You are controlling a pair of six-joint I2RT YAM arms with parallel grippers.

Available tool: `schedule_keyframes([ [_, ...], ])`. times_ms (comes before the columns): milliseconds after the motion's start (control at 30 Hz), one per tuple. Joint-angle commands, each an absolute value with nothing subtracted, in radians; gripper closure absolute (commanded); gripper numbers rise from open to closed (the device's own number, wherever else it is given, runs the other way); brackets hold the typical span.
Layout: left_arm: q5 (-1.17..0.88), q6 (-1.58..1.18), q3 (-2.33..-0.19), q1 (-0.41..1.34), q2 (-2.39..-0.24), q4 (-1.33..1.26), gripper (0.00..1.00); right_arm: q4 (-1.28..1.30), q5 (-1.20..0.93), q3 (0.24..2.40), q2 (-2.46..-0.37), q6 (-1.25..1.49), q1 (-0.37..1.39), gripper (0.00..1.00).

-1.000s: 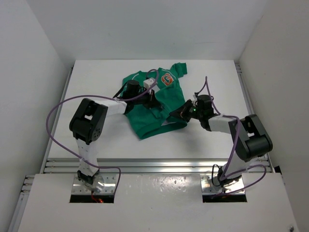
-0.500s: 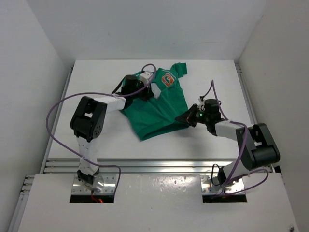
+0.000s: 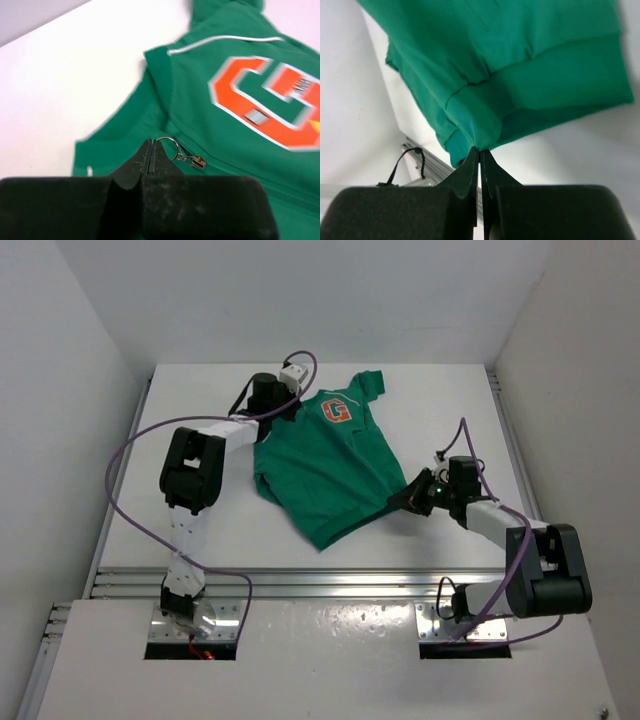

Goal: Zip up the jacket

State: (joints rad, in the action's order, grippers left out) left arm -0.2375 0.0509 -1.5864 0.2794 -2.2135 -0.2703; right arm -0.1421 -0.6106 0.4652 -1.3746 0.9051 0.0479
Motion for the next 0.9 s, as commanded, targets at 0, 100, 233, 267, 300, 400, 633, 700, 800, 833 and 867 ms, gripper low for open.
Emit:
schedule_keyframes([
  [0, -0.081, 0.124, -1.676, 0.222, -2.252, -0.333, 1.0, 0.044, -0.637, 0.44, -1.336, 0.802, -0.026, 1.0],
  [100, -0.048, 0.135, -1.747, 0.201, -2.304, -0.333, 1.0, 0.107, -0.629, 0.445, -1.324, 0.772, -0.072, 1.0],
  [233, -0.002, 0.146, -1.844, 0.192, -2.361, -0.324, 1.0, 0.17, -0.615, 0.449, -1.321, 0.747, -0.124, 1.0],
  [267, 0.008, 0.155, -1.876, 0.183, -2.37, -0.324, 1.0, 0.175, -0.611, 0.449, -1.327, 0.739, -0.146, 1.0],
  [300, 0.018, 0.155, -1.891, 0.183, -2.379, -0.324, 1.0, 0.186, -0.609, 0.457, -1.328, 0.739, -0.155, 1.0],
  [400, 0.028, 0.155, -1.925, 0.172, -2.402, -0.324, 1.0, 0.176, -0.595, 0.474, -1.347, 0.733, -0.195, 1.0],
  [633, -0.242, 0.082, -1.924, 0.153, -2.312, -0.255, 0.19, 0.068, -0.653, 0.61, -1.39, 0.73, -0.176, 0.46],
  [700, -0.398, 0.04, -1.911, 0.153, -2.246, -0.174, 0.0, 0.081, -0.647, 0.699, -1.388, 0.689, -0.16, 0.3],
  [800, -0.524, -0.044, -1.826, 0.179, -2.11, -0.1, 0.0, 0.103, -0.626, 0.817, -1.403, 0.589, -0.127, 0.13],
  [833, -0.525, -0.061, -1.789, 0.189, -2.067, -0.088, 0.0, 0.112, -0.611, 0.842, -1.413, 0.568, -0.109, 0.08],
  [867, -0.525, -0.061, -1.755, 0.198, -2.028, -0.068, 0.0, 0.124, -0.597, 0.866, -1.422, 0.52, -0.101, 0.07],
])
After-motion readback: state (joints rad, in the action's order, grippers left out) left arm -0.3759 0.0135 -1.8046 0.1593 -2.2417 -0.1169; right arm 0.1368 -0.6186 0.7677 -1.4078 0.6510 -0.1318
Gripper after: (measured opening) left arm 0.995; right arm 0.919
